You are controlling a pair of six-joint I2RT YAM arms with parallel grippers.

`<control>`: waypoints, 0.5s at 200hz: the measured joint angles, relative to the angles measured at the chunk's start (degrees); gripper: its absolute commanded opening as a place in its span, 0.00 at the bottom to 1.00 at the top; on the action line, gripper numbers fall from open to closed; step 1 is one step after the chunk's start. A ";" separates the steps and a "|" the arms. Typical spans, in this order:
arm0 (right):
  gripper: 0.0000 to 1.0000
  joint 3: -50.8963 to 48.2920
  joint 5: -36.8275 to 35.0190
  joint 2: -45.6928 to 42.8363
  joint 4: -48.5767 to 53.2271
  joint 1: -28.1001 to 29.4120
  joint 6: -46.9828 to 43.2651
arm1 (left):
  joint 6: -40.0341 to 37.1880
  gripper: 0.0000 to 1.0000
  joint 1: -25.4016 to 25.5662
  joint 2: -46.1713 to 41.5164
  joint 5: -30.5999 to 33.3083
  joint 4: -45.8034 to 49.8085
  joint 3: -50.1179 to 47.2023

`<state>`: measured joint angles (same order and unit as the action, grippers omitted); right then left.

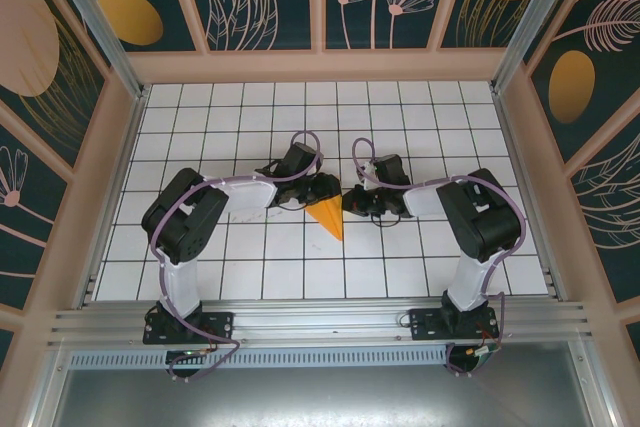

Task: Fold a paper plane with a square sheet of paper (fold left side to right side)
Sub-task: Fourth fold the wing at the center of the table.

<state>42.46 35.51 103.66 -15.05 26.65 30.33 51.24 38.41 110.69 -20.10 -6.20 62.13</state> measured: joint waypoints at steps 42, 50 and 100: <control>0.03 0.26 -0.15 0.00 0.50 0.09 -0.02 | -0.17 0.39 0.00 0.00 1.11 0.50 -0.02; 0.03 0.26 -0.15 0.00 0.50 0.09 -0.02 | -0.17 0.39 0.00 0.00 1.31 0.48 -0.09; 0.05 0.28 -0.11 0.00 0.50 0.09 -0.02 | -0.20 0.39 0.02 0.00 2.93 0.52 -1.70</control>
<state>42.74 35.40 103.66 -14.55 26.74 30.30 51.05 38.44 110.69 -17.17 -5.67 60.42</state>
